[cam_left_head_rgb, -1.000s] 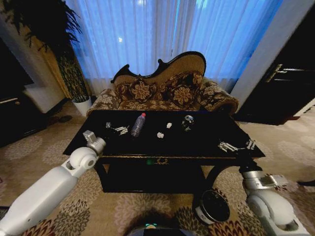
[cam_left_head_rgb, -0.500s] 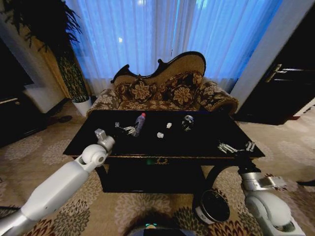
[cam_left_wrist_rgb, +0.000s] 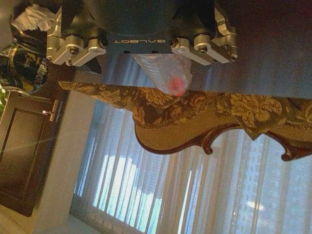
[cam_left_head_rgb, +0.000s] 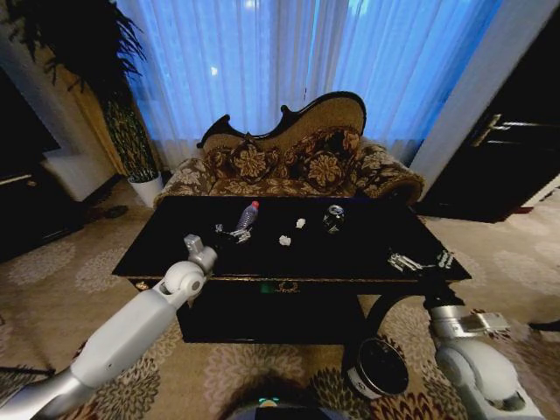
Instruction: Move to the front of the table and place the trash on the table into the trash bin.
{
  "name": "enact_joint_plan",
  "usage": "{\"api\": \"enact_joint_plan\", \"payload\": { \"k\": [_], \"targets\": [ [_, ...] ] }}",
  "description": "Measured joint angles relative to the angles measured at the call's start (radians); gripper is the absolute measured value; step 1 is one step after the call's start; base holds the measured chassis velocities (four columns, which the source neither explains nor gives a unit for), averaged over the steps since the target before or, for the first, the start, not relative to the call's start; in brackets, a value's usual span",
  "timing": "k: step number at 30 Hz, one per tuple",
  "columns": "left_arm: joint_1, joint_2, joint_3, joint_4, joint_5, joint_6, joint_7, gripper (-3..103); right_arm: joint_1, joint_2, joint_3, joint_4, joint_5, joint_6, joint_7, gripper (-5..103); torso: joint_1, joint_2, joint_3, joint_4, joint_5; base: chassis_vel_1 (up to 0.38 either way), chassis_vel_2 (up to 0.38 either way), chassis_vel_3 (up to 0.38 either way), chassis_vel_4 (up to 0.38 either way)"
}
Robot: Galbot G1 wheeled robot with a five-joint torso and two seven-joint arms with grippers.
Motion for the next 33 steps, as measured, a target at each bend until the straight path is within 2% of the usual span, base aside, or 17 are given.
{"api": "enact_joint_plan", "payload": {
  "k": [6, 13, 15, 16, 19, 21, 24, 26, 29, 33],
  "targets": [
    [-0.015, -0.033, 0.039, 0.018, 0.013, 0.005, -0.004, 100, 0.002, -0.002, 0.002, 0.000, 0.003, 0.000, 0.000, 100, 0.000, 0.000, 0.000, -0.0001, 0.0001, 0.000, 0.000, 0.000, 0.000],
    [0.008, -0.033, 0.034, 0.016, 0.028, 0.005, -0.006, 101, 0.004, -0.006, 0.006, -0.004, 0.006, 0.000, 0.001, 100, 0.000, 0.000, 0.000, -0.0001, 0.0000, 0.000, 0.000, 0.000, 0.000],
    [0.028, -0.025, 0.014, 0.014, 0.033, 0.003, -0.004, 93, 0.007, -0.006, 0.003, -0.006, 0.006, 0.000, 0.001, 100, 0.000, 0.000, 0.000, 0.0000, 0.0000, 0.000, 0.000, 0.000, 0.000],
    [0.028, -0.025, 0.014, 0.014, 0.033, 0.003, -0.004, 93, 0.007, -0.006, 0.003, -0.006, 0.006, 0.000, 0.001, 100, 0.000, 0.000, 0.000, 0.0000, 0.0000, 0.000, 0.000, 0.000, 0.000],
    [0.048, -0.019, -0.002, 0.008, 0.041, 0.002, -0.002, 76, 0.010, -0.003, -0.005, -0.007, 0.004, -0.001, 0.002, 100, 0.000, 0.000, 0.000, 0.0000, -0.0001, 0.000, 0.000, 0.000, 0.000],
    [0.054, -0.016, -0.007, 0.002, 0.043, 0.001, -0.002, 76, 0.009, -0.001, -0.007, -0.007, 0.002, -0.001, 0.002, 100, 0.000, 0.000, 0.000, 0.0000, -0.0001, 0.000, 0.000, 0.000, 0.000],
    [0.064, -0.009, -0.014, -0.010, 0.046, -0.001, -0.002, 60, 0.008, 0.000, -0.009, -0.006, 0.001, -0.001, 0.002, 100, 0.000, 0.000, 0.000, -0.0001, -0.0001, 0.000, 0.000, 0.000, 0.000],
    [0.065, -0.006, -0.015, -0.013, 0.046, -0.002, -0.002, 60, 0.007, -0.001, -0.008, -0.006, 0.001, -0.001, 0.002, 100, 0.000, 0.000, 0.000, -0.0001, -0.0001, 0.000, 0.000, 0.000, 0.000],
    [0.078, 0.012, -0.026, -0.037, 0.047, -0.002, -0.005, 50, 0.004, -0.002, -0.007, -0.001, 0.000, -0.001, 0.002, 100, 0.000, 0.000, 0.000, -0.0001, -0.0001, 0.000, 0.000, 0.000, 0.000],
    [0.092, 0.035, -0.038, -0.060, 0.046, -0.002, -0.010, 45, 0.002, -0.002, -0.006, 0.001, -0.001, -0.001, 0.002, 100, 0.000, 0.000, 0.000, -0.0001, -0.0001, 0.000, 0.000, 0.000, 0.000]
  ]
}}
